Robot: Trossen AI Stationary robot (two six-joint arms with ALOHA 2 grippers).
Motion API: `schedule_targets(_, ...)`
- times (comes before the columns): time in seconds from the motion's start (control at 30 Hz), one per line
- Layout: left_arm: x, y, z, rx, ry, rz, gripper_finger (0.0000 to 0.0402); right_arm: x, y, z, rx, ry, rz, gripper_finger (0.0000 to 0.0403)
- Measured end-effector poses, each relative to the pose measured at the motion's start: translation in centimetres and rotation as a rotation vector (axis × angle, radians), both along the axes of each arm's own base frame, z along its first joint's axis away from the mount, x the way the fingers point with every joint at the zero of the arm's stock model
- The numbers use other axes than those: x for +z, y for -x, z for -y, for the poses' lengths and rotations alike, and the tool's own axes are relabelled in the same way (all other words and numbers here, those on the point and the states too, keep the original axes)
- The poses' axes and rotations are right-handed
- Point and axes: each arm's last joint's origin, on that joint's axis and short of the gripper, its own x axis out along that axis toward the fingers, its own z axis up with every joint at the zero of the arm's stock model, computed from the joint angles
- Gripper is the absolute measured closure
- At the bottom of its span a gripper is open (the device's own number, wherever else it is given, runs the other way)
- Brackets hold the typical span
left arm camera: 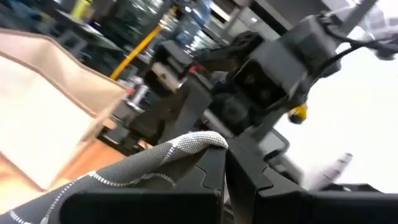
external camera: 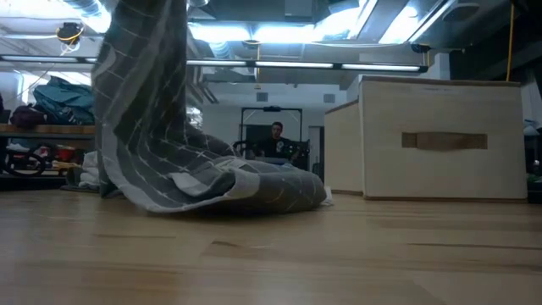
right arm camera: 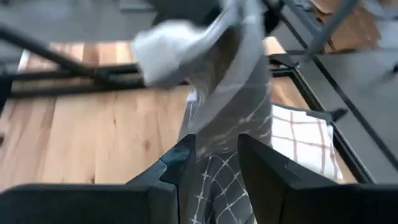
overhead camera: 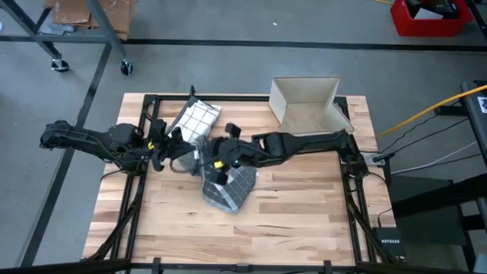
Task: Fold towel
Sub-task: Fold the gray white kitchen towel
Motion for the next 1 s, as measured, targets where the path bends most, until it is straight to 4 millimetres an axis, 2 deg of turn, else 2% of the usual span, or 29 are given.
schedule_targets(0.23, -0.1, 0.1, 0.5, -0.182, -0.025, -0.002, 0.0401, -0.7, -0.2, -1.8, 0.205, 0.158, -0.066, 0.0278)
schedule_targets(0.37, -0.2, 0.2, 0.9, -0.321, -0.023, -0.015, 0.0401, -0.7, -0.1, -2.5, 0.219, 0.193, -0.059, 0.0278)
schedule_targets(0.63, -1.3, 0.1, 1.0, -0.345, -0.023, -0.136, 0.0401, 0.7, -0.9, -3.0, 0.165, -0.019, 0.149, 0.0278)
schedule_targets(0.8, -1.4, 0.1, 1.0, -0.347, -0.011, -0.152, 0.0401, 0.6, -0.9, -2.9, 0.133, -0.019, 0.139, 0.0278)
schedule_targets(1.0, -1.5, 0.1, 1.0, -0.35, -0.011, -0.153, 0.0401, -0.1, -1.3, -3.2, 0.189, -0.05, 0.122, 0.0278)
